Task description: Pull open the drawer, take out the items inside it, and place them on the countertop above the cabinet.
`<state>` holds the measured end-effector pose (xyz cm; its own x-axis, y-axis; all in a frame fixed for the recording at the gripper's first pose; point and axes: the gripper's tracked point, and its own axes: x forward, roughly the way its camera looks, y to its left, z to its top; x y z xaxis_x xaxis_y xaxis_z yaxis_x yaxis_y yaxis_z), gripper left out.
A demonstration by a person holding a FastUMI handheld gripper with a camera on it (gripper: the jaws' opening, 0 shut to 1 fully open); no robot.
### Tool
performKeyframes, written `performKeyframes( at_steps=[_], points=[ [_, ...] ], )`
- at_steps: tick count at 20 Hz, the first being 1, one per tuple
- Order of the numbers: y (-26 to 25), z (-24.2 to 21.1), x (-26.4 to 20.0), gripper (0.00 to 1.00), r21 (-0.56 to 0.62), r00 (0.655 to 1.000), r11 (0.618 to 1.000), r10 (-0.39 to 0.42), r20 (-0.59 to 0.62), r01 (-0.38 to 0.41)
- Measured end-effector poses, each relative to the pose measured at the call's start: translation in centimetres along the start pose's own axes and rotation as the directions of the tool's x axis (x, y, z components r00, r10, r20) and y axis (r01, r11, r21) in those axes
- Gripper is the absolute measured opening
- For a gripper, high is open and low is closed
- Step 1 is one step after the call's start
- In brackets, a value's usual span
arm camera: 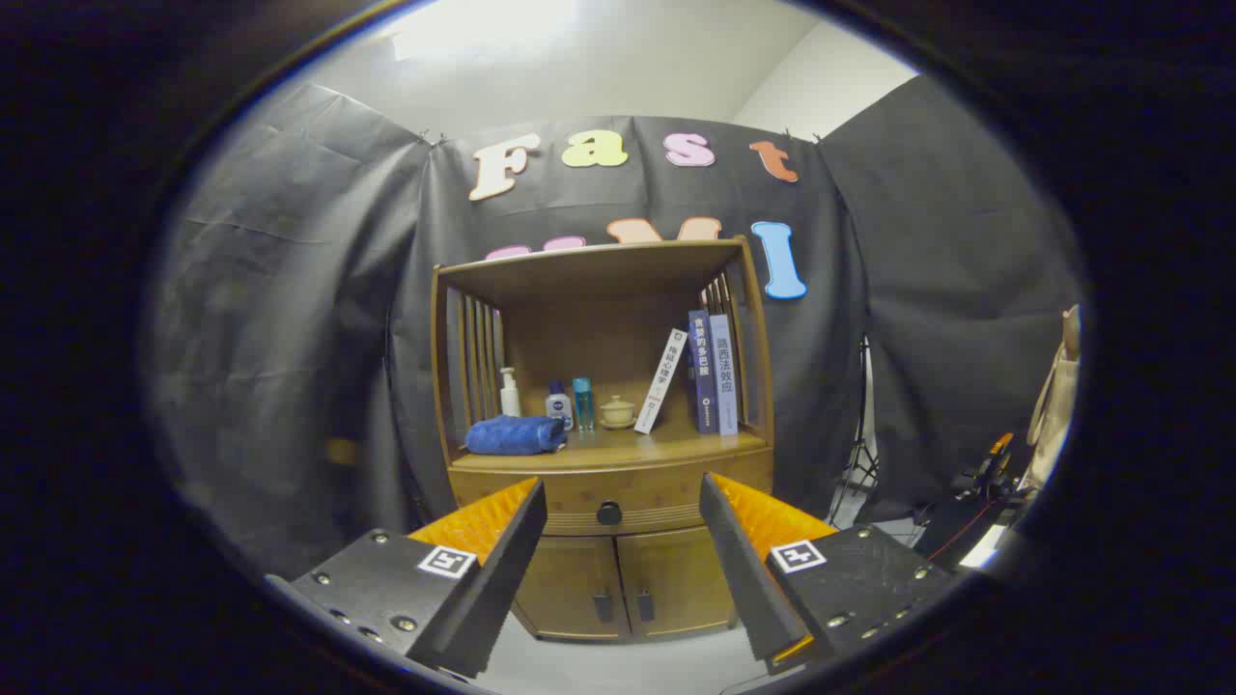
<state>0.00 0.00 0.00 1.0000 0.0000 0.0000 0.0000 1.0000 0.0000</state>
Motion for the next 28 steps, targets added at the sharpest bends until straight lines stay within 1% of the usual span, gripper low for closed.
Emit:
performKeyframes(
  at_steps=[8,22,26,28],
  points=[
    [-0.4,-1.0,0.4,0.95,0.017,1.000,1.000,-0.006,-0.030,0.007],
    [-0.6,-1.6,1.1,0.95,0.023,0.999,1.000,-0.006,-0.041,0.007],
    [-1.1,-1.6,2.9,0.95,-0.032,0.999,0.999,-0.040,-0.026,0.039],
    [-0.5,-1.7,4.5,0.95,-0.052,0.999,0.998,-0.023,-0.026,0.022]
  ],
)
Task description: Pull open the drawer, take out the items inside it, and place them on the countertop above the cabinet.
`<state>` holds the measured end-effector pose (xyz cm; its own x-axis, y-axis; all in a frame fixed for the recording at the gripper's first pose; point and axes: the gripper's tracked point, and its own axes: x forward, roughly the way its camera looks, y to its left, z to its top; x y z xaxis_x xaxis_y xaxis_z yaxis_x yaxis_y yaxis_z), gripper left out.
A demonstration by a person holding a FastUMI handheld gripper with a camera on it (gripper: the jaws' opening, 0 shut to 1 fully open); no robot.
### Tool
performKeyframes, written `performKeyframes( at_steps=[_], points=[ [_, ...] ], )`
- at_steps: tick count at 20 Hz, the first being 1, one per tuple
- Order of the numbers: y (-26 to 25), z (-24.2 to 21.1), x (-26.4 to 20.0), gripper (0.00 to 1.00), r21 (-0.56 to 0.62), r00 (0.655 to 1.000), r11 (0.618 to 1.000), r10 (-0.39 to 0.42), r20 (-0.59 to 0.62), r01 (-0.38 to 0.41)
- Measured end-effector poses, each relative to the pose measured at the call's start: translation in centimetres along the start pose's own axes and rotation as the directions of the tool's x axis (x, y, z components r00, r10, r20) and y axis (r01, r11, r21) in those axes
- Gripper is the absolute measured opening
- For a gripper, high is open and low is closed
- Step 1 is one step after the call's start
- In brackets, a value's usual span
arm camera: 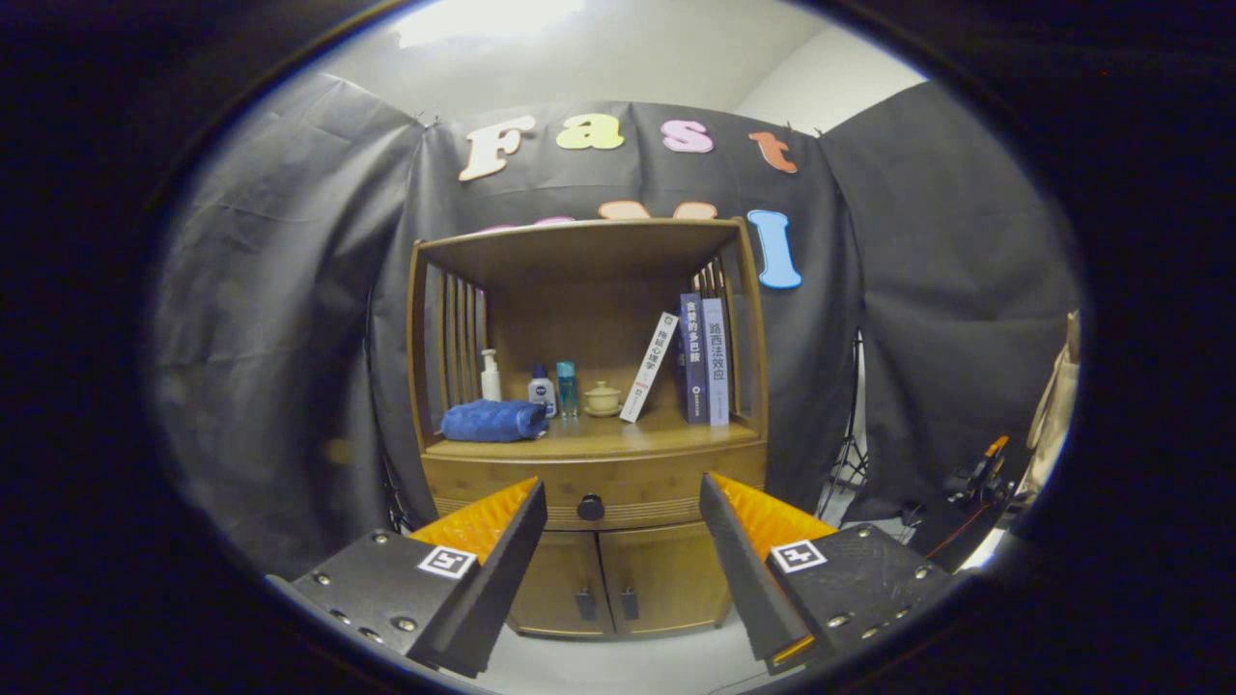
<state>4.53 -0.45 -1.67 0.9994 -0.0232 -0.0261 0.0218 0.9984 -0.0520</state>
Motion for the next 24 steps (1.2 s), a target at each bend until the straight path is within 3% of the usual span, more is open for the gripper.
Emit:
performKeyframes(
  at_steps=[5,8,11,15,20,23,24],
  points=[
    [1.3,-1.2,6.1,0.95,0.045,0.999,0.998,0.044,-0.004,-0.044],
    [1.6,-3.9,10.4,0.95,-0.003,0.999,0.999,0.034,-0.040,-0.034],
    [4.3,-6.4,14.2,0.95,-0.031,0.989,0.991,0.124,-0.080,-0.126],
    [5.5,-9.7,18.8,0.96,-0.009,0.975,0.986,0.161,-0.151,-0.164],
    [5.2,-15.4,23.0,0.84,0.014,0.950,0.992,0.126,-0.285,-0.127],
    [5.3,-16.5,24.1,0.84,0.049,0.946,0.992,0.125,-0.299,-0.115],
    [4.6,-16.8,24.4,0.85,0.046,0.949,0.996,0.089,-0.304,-0.078]
  ],
)
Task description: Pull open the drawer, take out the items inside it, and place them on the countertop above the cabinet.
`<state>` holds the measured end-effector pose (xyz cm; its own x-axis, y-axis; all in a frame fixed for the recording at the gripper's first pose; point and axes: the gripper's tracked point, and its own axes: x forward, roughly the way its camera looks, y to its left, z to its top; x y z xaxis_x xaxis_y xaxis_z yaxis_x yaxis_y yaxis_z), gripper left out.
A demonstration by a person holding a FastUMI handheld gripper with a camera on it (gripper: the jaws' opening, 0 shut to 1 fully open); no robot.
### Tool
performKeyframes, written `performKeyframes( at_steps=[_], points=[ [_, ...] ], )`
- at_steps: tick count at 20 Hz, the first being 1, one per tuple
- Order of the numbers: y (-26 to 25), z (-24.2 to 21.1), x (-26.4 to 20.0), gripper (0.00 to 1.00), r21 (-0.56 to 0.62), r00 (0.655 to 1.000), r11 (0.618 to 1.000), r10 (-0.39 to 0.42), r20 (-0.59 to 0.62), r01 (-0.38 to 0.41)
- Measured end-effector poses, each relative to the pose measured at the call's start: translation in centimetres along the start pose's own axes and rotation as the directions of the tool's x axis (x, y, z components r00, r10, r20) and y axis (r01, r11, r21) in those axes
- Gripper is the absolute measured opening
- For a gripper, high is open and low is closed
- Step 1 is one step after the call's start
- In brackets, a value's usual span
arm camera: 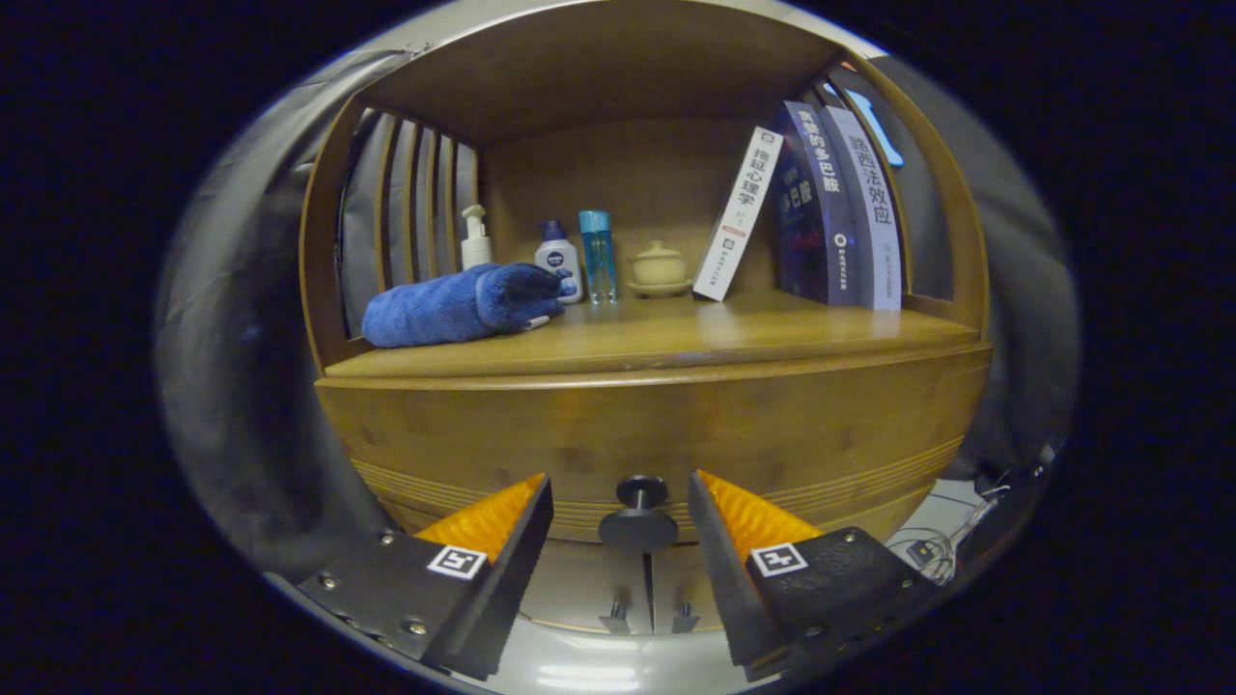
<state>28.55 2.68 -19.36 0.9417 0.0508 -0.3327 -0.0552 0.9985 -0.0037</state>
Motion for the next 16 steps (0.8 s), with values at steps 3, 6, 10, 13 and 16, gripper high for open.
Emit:
performKeyframes(
  at_steps=[3,6,10,13,16],
  points=[
    [-0.64,-0.42,0.70,0.76,0.022,0.999,0.999,-0.043,-0.012,0.044],
    [-0.51,-0.36,0.58,0.64,0.072,1.000,0.997,-0.016,0.008,0.016],
    [-0.15,-0.38,0.70,0.41,0.122,1.000,0.992,-0.014,0.027,0.010],
    [-0.12,-0.47,0.71,0.37,0.117,1.000,0.993,-0.011,0.010,0.010],
    [0.03,-0.45,0.63,0.29,0.082,1.000,0.997,0.009,-0.008,-0.008]
  ],
)
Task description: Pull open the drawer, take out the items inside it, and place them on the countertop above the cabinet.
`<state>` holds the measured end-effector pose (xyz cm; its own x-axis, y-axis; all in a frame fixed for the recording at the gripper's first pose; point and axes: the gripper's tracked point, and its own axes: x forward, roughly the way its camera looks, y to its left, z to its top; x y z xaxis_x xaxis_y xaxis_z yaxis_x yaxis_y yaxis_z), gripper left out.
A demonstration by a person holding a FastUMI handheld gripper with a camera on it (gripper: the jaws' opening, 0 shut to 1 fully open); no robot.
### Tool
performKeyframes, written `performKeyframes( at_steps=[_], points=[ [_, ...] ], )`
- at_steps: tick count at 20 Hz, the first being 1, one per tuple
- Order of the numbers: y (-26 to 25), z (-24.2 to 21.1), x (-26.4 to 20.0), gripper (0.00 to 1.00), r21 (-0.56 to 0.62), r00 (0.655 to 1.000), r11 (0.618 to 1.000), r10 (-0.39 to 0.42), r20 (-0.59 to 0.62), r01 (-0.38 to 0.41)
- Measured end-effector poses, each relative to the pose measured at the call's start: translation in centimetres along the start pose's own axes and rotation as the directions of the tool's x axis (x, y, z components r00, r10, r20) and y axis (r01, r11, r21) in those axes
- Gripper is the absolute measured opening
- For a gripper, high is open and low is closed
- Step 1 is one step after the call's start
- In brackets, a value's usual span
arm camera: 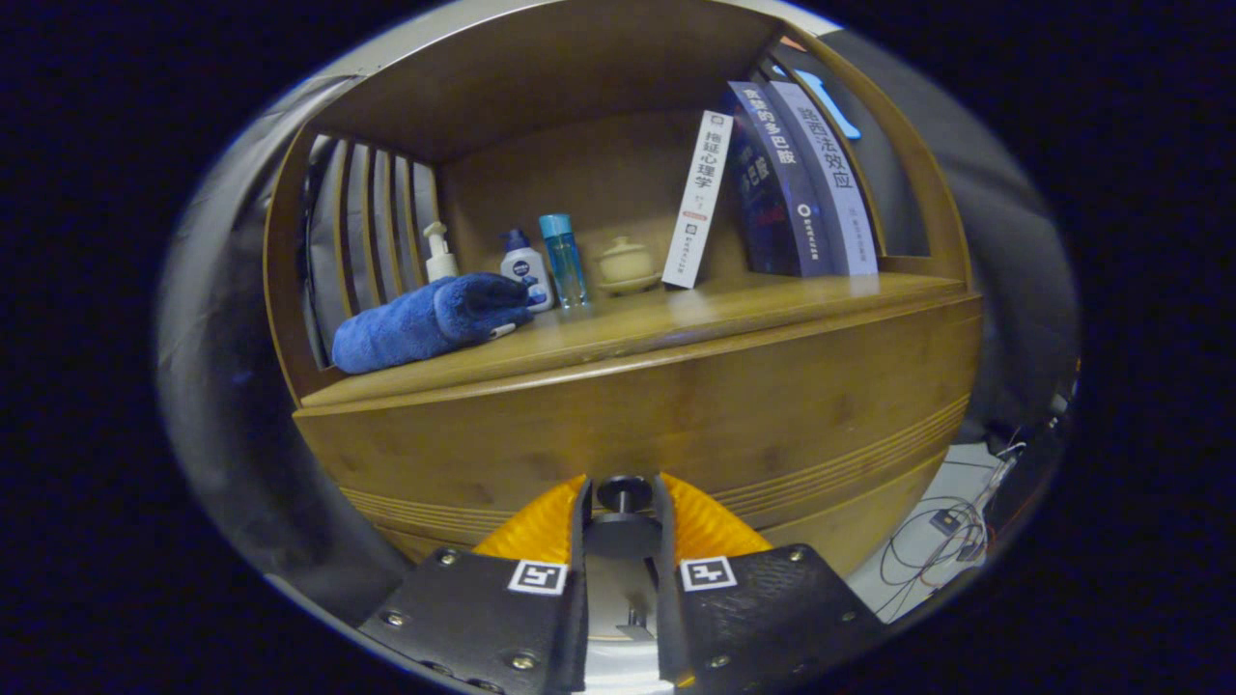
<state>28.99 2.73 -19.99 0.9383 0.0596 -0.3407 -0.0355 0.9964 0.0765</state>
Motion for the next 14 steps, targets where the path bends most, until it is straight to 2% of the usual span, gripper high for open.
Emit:
performKeyframes(
  at_steps=[7,14],
  points=[
    [0.0,-0.1,-0.3,0.29,0.002,1.000,1.000,0.005,0.001,-0.005],
    [-0.1,-0.9,-4.4,0.28,0.021,1.000,1.000,-0.016,0.011,0.015]
  ],
)
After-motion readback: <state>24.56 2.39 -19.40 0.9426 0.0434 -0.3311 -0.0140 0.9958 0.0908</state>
